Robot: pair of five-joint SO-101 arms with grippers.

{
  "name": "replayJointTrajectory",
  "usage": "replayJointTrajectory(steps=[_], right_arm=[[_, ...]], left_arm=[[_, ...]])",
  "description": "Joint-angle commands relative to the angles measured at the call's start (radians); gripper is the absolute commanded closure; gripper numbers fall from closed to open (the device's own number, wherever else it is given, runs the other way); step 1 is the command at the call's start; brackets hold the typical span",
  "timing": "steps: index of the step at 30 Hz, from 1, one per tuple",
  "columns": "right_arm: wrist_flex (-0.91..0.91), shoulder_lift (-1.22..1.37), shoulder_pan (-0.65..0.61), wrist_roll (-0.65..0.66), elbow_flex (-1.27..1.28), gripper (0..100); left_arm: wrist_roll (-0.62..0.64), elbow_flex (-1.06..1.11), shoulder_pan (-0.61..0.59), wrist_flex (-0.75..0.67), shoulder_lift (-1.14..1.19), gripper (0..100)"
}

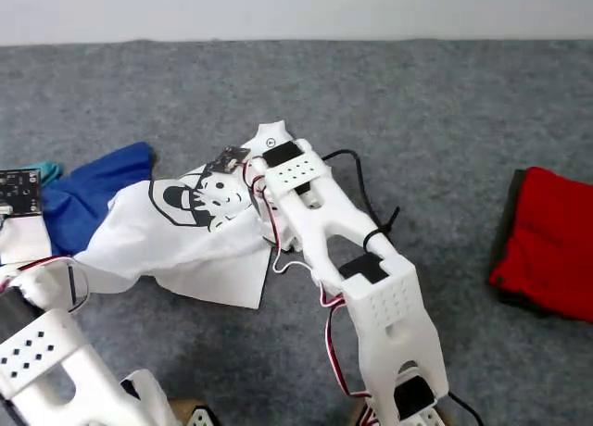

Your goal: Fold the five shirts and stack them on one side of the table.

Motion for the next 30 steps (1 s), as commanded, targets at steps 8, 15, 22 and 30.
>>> replayJointTrajectory(steps=[8,15,22,30], right_arm=[[0.257,-0.229,0.127,0.101,-0.203,98.8],[0.282,-0.479,0.223,0.273,-0.33,98.8],[0.274,-0.679,0.329,0.387,-0.497,98.7],[0.246,-0.76,0.435,0.463,-0.798,98.7]], left_arm=[[0.029,-0.074,0.112,0.052,-0.02,99],[0.213,-0.354,0.4,0.068,-0.012,99],[0.212,-0.521,0.56,-0.229,-0.011,99],[0.009,-0.607,0.592,-0.569,-0.012,99]])
